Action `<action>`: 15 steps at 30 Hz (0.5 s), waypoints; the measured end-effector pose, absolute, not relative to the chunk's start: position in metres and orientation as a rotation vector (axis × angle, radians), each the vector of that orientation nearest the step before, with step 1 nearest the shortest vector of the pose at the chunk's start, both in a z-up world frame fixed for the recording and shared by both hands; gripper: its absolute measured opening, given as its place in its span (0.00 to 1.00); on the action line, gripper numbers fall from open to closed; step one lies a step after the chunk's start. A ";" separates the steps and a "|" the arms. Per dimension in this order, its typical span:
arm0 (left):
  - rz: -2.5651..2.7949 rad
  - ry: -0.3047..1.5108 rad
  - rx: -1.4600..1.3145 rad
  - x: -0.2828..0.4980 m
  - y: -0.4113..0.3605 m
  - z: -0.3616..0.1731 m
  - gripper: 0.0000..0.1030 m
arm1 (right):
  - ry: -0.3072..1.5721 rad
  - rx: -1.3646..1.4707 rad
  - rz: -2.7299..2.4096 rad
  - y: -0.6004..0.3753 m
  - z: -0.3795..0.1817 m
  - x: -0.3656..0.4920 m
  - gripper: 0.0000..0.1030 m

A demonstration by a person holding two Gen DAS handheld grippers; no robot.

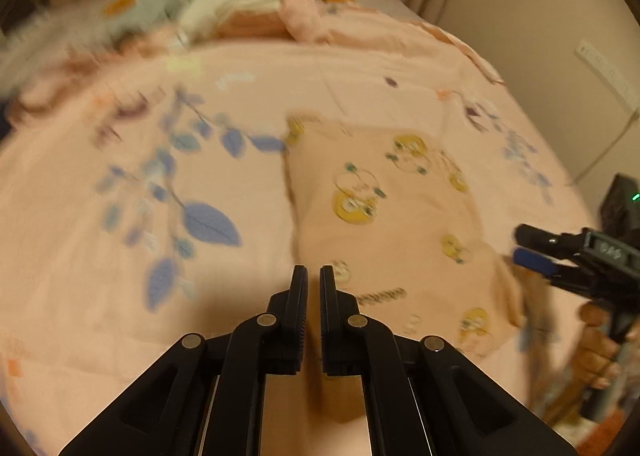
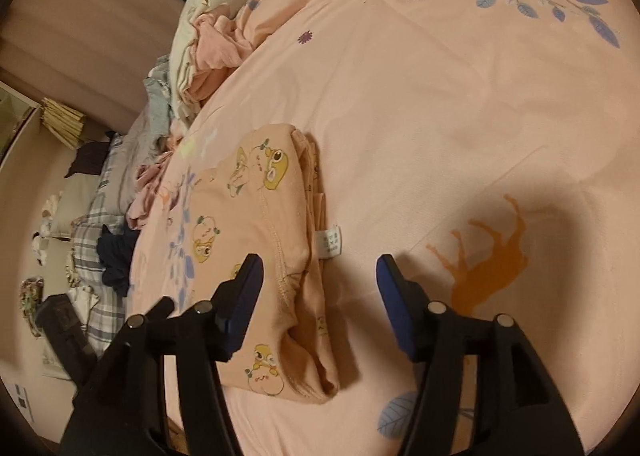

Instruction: Fold small clothes

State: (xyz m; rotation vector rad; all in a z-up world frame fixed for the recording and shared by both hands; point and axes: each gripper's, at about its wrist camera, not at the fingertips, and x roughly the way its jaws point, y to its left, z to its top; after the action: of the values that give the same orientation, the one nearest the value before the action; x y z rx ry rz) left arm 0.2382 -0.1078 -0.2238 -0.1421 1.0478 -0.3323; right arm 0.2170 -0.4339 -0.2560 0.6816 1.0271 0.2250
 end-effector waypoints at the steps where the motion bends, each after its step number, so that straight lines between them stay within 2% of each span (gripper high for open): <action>1: -0.364 1.087 -0.203 0.242 -0.103 -0.228 0.00 | 1.030 0.686 0.248 -0.434 -0.256 0.217 0.59; 3: -0.441 1.150 -0.361 0.251 -0.090 -0.237 0.04 | 1.042 0.682 0.296 -0.432 -0.257 0.219 0.63; 4: -0.459 1.154 -0.395 0.252 -0.087 -0.237 0.16 | 1.052 0.679 0.309 -0.431 -0.259 0.220 0.64; 5: -0.477 1.150 -0.425 0.252 -0.085 -0.237 0.33 | 1.063 0.683 0.319 -0.429 -0.261 0.223 0.64; 7: -0.526 1.123 -0.487 0.252 -0.080 -0.235 0.54 | 1.093 0.708 0.338 -0.427 -0.268 0.228 0.65; 8: -0.554 1.110 -0.533 0.253 -0.077 -0.235 0.58 | 1.114 0.715 0.342 -0.425 -0.272 0.231 0.65; 11: -0.599 1.119 -0.650 0.261 -0.067 -0.242 0.58 | 1.151 0.722 0.354 -0.418 -0.280 0.239 0.66; 15: -0.565 1.212 -0.648 0.275 -0.068 -0.260 0.58 | 1.179 0.727 0.399 -0.404 -0.286 0.247 0.66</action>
State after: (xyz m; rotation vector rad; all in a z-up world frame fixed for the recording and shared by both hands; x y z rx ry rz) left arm 0.2753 -0.0684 -0.2601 -0.6478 1.2120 -0.5649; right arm 0.2467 -0.4045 -0.2863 0.7270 1.1789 0.3988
